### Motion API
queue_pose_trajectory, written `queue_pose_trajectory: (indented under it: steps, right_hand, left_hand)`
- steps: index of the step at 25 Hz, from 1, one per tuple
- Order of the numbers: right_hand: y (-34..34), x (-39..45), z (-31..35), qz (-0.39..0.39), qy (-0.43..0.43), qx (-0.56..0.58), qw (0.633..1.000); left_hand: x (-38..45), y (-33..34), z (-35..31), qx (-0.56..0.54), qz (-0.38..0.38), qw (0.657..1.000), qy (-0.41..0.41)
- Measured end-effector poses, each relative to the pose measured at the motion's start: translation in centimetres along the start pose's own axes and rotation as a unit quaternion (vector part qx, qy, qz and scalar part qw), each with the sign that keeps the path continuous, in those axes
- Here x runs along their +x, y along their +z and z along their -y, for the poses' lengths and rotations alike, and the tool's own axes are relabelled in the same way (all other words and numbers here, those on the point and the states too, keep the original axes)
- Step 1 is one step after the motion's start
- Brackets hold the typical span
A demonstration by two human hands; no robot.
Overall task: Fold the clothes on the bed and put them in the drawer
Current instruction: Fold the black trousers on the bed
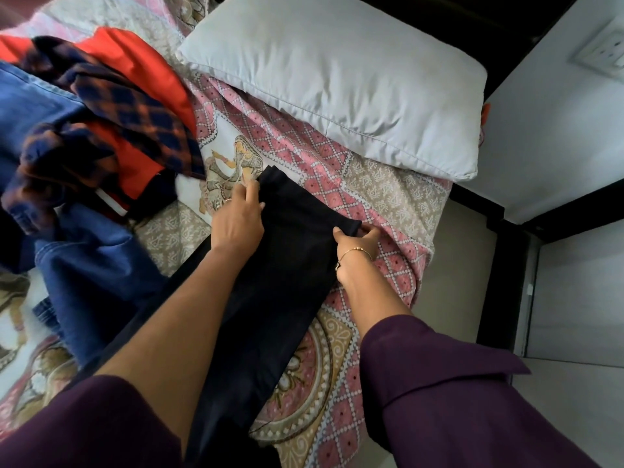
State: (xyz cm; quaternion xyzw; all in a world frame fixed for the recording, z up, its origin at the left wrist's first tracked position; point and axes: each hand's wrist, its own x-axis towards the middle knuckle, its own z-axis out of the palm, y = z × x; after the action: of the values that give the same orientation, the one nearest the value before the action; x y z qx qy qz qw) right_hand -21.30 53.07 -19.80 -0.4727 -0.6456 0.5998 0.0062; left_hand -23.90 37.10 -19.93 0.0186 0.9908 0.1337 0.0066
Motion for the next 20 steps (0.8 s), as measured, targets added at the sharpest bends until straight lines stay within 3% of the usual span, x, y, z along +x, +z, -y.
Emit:
queue_pose_trajectory:
  steps: [3,8,16,19,20]
  right_hand:
    - [0.3,0.3,-0.1,0.008,0.003,-0.006,1.000]
    - [0.3,0.4,-0.2,0.000,-0.009,-0.044,0.999]
    - [0.6,-0.8,-1.3,0.007,-0.072,-0.139,0.988]
    - [0.9,-1.8,-1.6,-0.020,-0.103,-0.213,0.971]
    - [0.9,-2.2,-1.8,-0.031,-0.117,-0.242,0.963]
  left_hand:
    - [0.2,0.5,0.9,-0.030,-0.015,0.999,0.016]
    - [-0.4,0.1,1.6,-0.101,-0.042,0.990,-0.087]
    - [-5.6,-1.5,6.7,0.098,-0.097,0.988,-0.071]
    - [-6.9,-2.4,7.6,0.179,-0.179,0.967,-0.001]
    - [-7.4,-3.1,7.7,0.182,-0.198,0.963,-0.021]
